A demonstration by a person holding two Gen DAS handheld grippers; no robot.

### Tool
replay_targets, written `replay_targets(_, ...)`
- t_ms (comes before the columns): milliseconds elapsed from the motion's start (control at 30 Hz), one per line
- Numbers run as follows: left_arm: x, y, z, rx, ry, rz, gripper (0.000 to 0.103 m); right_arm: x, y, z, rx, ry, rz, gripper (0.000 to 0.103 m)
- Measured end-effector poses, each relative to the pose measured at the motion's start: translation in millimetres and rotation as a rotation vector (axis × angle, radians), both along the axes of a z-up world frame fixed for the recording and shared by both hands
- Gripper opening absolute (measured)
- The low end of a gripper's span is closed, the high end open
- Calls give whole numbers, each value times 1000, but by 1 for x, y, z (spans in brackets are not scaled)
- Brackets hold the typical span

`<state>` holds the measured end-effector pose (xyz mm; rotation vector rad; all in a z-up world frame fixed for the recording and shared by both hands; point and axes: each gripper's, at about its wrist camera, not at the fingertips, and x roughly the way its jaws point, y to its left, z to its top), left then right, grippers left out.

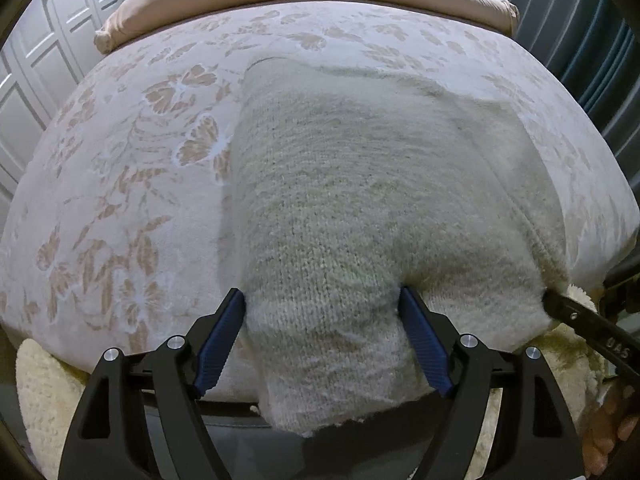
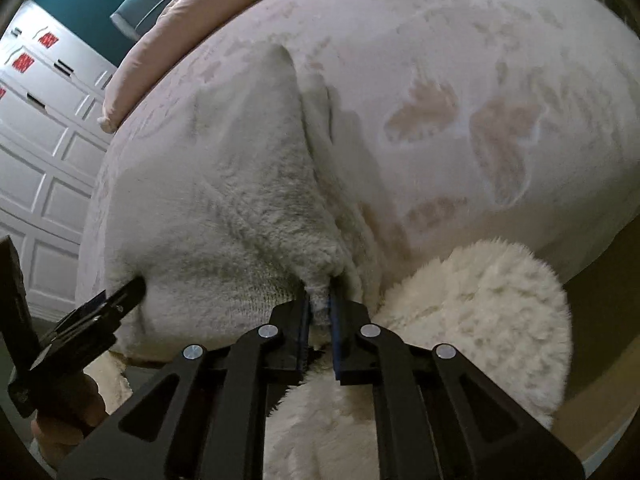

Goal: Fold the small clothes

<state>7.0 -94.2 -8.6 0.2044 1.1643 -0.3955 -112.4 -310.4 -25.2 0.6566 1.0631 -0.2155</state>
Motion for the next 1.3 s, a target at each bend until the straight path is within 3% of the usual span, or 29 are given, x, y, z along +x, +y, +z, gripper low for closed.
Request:
replay_targets(233, 4, 32, 22, -71, 14, 68, 76, 0, 20, 62, -154, -96, 14, 15)
replay_targets(433, 5, 80, 35, -84, 16, 168, 75, 59, 63, 88, -108, -219, 171, 15)
replay_targets(533, 7, 100, 36, -70, 8, 218, 75, 95, 104, 67, -77, -188, 294, 15)
replay_targets(600, 6, 110, 35, -66, 11, 245, 75, 115, 134, 23, 6, -73, 417, 15)
replay_targets(633, 6, 113, 35, -65, 14, 254, 75, 119, 145, 5, -7, -34, 433, 13)
replay_targets(667, 7, 115, 34, -67, 18, 261, 75, 120, 151, -6, -2, -46, 446, 13)
replay_targets(767, 6, 113, 35, -61, 12, 250, 75, 120, 149, 20, -39, -58, 421, 14)
replay_targets(867, 5, 108, 35, -59, 2, 233, 75, 96, 136, 56, -81, -129, 383, 16)
replay_targets(933, 5, 103, 32, -66, 12, 227, 75, 83, 128, 56, -117, -118, 371, 16)
replay_targets(1033, 4, 94, 28, -66, 23, 209, 75, 84, 125, 9, -134, 27, 361, 13)
replay_targets(1100, 2, 86, 26, -58, 29, 190, 75, 81, 120, -7, -87, 38, 344, 13)
replay_targets(1200, -1, 78, 27, -41, 21, 173, 75, 72, 109, 19, -51, -23, 288, 14)
replay_targets(1300, -3, 72, 27, -44, 22, 162, 75, 51, 87, 43, -113, -65, 221, 16)
